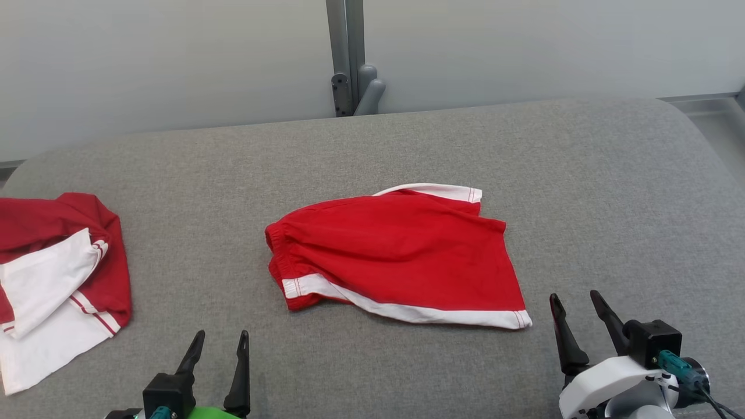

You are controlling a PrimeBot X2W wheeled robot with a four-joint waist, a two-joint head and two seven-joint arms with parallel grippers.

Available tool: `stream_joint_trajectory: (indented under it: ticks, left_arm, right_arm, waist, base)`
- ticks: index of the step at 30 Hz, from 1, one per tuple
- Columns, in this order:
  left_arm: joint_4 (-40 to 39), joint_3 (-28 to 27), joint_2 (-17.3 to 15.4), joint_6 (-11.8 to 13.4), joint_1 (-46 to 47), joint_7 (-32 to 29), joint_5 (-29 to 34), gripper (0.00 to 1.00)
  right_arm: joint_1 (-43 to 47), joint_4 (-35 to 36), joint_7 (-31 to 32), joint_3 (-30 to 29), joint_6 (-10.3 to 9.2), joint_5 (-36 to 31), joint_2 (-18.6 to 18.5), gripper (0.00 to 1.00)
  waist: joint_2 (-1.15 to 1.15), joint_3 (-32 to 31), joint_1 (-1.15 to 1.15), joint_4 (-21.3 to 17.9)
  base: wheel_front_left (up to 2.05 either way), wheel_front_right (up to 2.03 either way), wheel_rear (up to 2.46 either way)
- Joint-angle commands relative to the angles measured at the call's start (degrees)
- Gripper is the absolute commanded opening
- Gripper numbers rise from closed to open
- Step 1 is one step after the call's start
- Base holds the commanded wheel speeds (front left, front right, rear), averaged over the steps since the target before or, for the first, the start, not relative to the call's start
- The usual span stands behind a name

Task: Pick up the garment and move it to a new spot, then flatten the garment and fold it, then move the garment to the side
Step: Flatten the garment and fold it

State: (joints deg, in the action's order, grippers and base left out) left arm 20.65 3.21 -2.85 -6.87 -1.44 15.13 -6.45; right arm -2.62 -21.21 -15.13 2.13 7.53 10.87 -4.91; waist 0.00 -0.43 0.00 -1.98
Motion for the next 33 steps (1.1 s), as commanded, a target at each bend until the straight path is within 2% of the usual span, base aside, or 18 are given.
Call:
stream_joint_trajectory:
  ticks: [1,12,23,24,26,27,29,31,33]
  left_arm:
    - [-0.16,0.05,-0.11,-0.03,-0.5,0.01,0.06,1.0]
    - [0.75,2.2,-0.11,0.05,1.29,0.01,-1.02,1.0]
    - [3.31,6.64,-0.13,0.07,6.88,0.01,-3.53,1.0]
    - [3.43,6.69,-0.13,0.1,7.33,0.01,-3.58,1.0]
    - [3.69,6.82,-0.13,0.08,7.79,0.01,-3.63,1.0]
    - [3.79,6.91,-0.13,0.07,7.94,0.01,-3.67,1.0]
    - [3.92,7.03,-0.13,0.06,8.28,0.01,-3.85,1.0]
    - [4.08,7.21,-0.13,0.01,8.59,0.01,-3.92,1.0]
    - [4.33,7.48,-0.13,-0.14,8.8,0.01,-4.22,1.0]
  right_arm:
    - [0.56,-0.04,-0.03,0.06,-0.08,-0.17,-0.02,1.0]
    - [0.35,-1.84,-0.03,2.12,-0.08,-0.36,-0.57,1.0]
    - [-5.89,-9.64,-0.03,8.26,-0.08,1.15,-1.31,1.0]
    - [-6.52,-10.18,-0.03,8.96,-0.08,1.35,-1.26,0.96]
    - [-7.36,-11.34,-0.03,9.68,-0.08,1.75,-1.21,0.71]
    - [-7.6,-11.74,-0.03,9.98,-0.08,1.93,-1.19,0.5]
    - [-8.04,-12.36,-0.03,10.62,-0.08,2.37,-1.27,0.34]
    - [-8.41,-12.58,-0.03,10.87,-0.08,2.81,-1.5,0.0]
    - [-8.48,-12.61,-0.03,11.19,-0.08,3.19,-1.65,0.0]
  waist:
    - [0.0,-0.26,0.0,0.19]
    - [0.0,1.65,0.0,-0.12]
    - [0.0,8.07,0.0,-0.21]
    - [0.0,8.32,0.0,-0.24]
    - [0.0,8.79,0.0,-0.17]
    - [0.0,8.94,0.0,-0.12]
    - [0.0,9.21,0.0,0.02]
    - [0.0,9.41,0.0,0.07]
    - [0.0,9.54,0.0,0.0]
  base:
    - [0.0,0.0,0.0]
    - [0.0,0.0,0.0]
    - [0.0,0.0,0.0]
    - [0.0,0.0,0.0]
    - [0.0,0.0,0.0]
    - [0.0,0.0,0.0]
    - [0.0,0.0,0.0]
    - [0.0,0.0,0.0]
    - [0.0,0.0,0.0]
